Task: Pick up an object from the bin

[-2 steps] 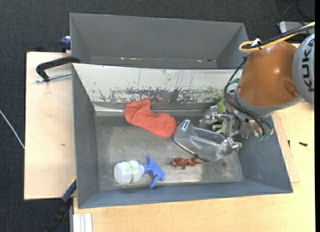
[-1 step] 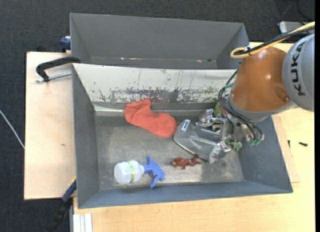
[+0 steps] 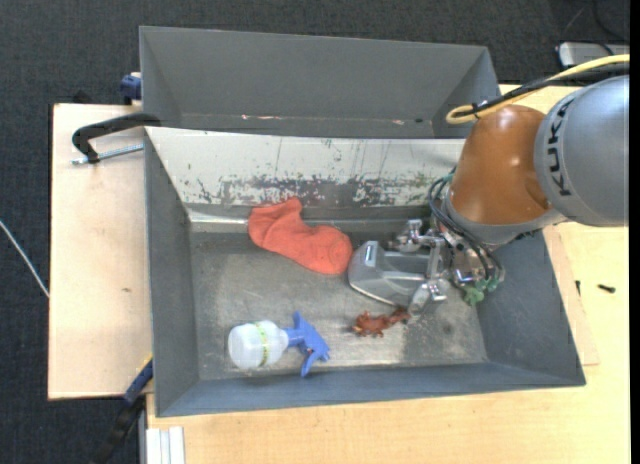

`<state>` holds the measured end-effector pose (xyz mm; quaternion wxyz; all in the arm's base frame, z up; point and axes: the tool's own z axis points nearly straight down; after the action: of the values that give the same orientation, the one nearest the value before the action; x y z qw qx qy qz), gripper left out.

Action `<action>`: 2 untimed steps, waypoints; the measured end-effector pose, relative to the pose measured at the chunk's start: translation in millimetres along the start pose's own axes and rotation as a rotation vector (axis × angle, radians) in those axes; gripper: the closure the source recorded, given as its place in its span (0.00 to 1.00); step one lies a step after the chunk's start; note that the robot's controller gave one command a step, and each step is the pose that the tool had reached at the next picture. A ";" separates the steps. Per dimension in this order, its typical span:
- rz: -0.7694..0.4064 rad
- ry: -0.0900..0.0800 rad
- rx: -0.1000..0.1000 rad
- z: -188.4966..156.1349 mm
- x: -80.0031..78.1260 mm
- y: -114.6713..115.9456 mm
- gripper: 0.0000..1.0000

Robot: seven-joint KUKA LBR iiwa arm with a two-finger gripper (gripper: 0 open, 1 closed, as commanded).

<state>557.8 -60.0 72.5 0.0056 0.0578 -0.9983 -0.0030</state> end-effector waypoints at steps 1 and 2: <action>-0.137 0.006 0.000 -0.2 -21.6 -7.2 1.00; -0.137 0.006 0.000 -0.2 -21.7 -7.2 1.00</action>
Offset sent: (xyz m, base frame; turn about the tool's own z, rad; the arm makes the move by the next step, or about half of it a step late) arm 0.0000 0.0000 0.0000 0.0000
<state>580.1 -64.6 72.4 0.0083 0.1259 -0.9920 -0.0033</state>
